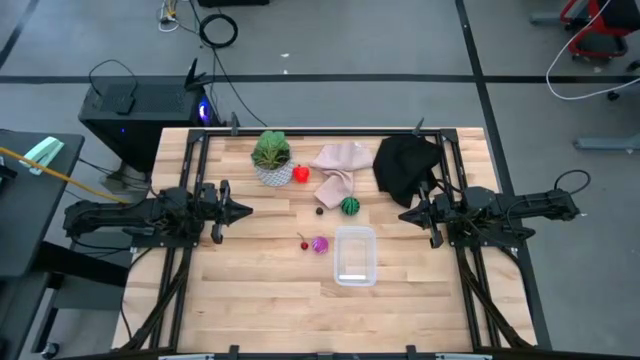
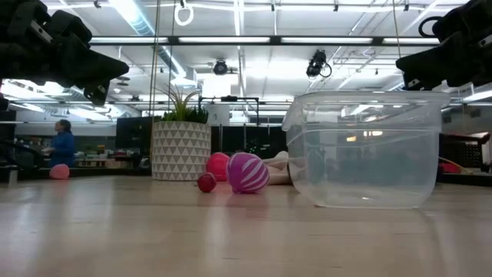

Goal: Pick and placing Produce into tupperware

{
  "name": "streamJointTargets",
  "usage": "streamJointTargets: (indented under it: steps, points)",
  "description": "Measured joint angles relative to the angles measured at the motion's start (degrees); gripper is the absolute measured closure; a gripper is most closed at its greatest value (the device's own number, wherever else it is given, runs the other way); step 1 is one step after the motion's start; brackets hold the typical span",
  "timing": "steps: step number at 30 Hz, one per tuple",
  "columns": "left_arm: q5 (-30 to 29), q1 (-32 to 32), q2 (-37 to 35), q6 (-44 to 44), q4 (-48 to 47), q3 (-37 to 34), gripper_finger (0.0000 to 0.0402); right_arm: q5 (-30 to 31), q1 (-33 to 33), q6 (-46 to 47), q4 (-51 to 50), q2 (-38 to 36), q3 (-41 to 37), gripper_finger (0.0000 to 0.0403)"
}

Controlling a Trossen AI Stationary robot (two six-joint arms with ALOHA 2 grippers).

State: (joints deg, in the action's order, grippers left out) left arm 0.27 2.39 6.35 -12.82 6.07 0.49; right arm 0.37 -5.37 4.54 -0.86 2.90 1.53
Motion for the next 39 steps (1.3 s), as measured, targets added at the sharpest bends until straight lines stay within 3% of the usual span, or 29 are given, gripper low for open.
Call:
streamJointTargets:
  steps: [39]
  points:
    - [-0.01,0.00,0.00,0.02,0.04,0.02,0.0376,0.01,0.00,0.02,0.00,0.00,0.00,0.0389]
